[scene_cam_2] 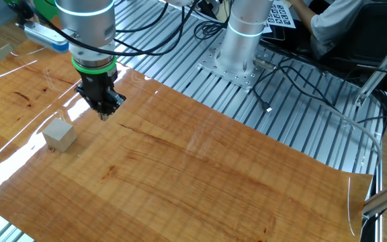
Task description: Hold a small block with the gripper and sweep it from left to right on the table
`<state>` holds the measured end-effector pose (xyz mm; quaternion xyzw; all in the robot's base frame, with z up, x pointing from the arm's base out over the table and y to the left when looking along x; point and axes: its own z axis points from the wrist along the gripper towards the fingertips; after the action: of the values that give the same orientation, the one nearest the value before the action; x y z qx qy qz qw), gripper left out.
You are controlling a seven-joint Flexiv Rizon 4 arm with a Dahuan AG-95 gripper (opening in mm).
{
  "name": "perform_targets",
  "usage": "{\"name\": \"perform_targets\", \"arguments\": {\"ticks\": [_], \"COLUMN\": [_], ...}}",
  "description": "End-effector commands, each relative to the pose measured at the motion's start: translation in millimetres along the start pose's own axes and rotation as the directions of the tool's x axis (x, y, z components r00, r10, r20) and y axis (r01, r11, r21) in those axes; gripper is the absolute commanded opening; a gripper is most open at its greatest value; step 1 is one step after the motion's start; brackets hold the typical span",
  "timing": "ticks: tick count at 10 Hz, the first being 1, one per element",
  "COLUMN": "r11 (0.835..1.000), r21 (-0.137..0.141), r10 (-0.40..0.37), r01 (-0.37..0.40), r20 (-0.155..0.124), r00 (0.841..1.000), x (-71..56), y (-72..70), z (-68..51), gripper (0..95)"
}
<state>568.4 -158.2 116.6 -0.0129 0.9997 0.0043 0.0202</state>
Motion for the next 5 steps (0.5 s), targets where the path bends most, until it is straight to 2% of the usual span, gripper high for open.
{"name": "perform_targets", "arguments": {"ticks": [1, 2, 5], "r11": [0.997, 0.993, 0.985], "r21": [0.014, 0.014, 0.012], "r10": [0.079, 0.120, 0.171], "r01": [-0.079, -0.120, -0.171], "r20": [0.004, 0.005, -0.005], "r00": [0.997, 0.993, 0.985], "x": [1.5, 1.5, 1.5], "y": [-0.2, -0.2, -0.2], "z": [-0.2, -0.2, -0.2], "gripper": [0.0, 0.0, 0.0]}}
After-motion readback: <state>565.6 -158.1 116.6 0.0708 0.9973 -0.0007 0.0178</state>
